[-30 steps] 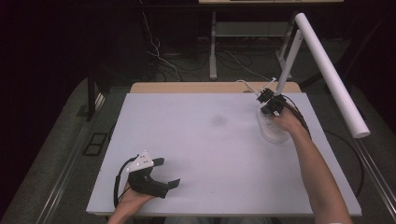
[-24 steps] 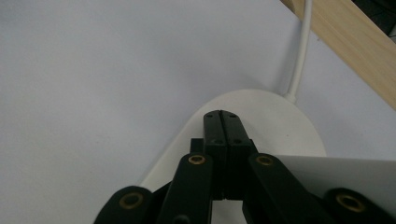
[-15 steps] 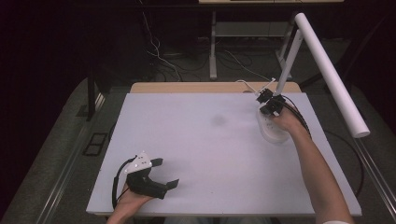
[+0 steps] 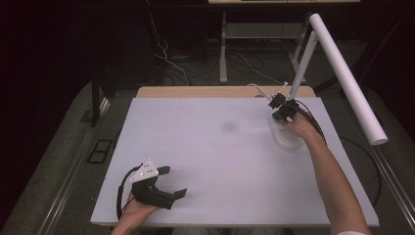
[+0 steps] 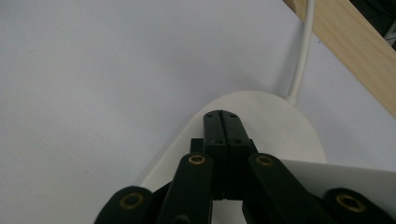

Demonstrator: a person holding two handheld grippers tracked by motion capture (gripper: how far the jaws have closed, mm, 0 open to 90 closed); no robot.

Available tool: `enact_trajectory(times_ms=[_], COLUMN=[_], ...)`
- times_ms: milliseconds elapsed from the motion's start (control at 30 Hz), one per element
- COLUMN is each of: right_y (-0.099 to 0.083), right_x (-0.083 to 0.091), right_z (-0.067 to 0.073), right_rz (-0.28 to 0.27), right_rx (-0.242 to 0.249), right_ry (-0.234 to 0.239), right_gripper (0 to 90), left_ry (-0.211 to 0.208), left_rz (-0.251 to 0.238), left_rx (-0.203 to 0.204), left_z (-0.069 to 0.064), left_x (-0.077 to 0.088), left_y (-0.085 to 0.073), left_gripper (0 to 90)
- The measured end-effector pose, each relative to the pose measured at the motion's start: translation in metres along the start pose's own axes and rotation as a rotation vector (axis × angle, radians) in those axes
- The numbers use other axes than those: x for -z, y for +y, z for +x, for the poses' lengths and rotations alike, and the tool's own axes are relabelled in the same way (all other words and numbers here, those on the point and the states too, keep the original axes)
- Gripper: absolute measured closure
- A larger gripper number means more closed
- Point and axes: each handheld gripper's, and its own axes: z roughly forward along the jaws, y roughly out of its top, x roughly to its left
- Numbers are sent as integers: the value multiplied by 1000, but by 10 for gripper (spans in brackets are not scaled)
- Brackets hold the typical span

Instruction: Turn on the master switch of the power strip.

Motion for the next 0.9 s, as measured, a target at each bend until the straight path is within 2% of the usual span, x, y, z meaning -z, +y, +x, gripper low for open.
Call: enact_trajectory(times_ms=[167, 400, 567, 700, 900], right_y=[1, 4, 6, 9, 9], right_x=[1, 3, 5, 14, 29], right_z=[0, 2, 8, 12, 12], right_rz=[-1, -9, -3, -39, -63], right_rx=[5, -14, 4, 5, -10], right_ry=[-8, -9, -19, -11, -6], right_gripper=[900, 899, 899, 899, 898], left_ry=[-1, -3, -3, -4, -5], left_rz=[4, 5, 9, 8, 6], left_rx=[-2, -5, -5, -4, -3], left_z=[0, -1, -1, -2, -2], left_x=[0, 0, -1, -1, -1], left_y=[0, 0, 0, 0, 1], left_gripper=[0, 0, 0, 0, 0])
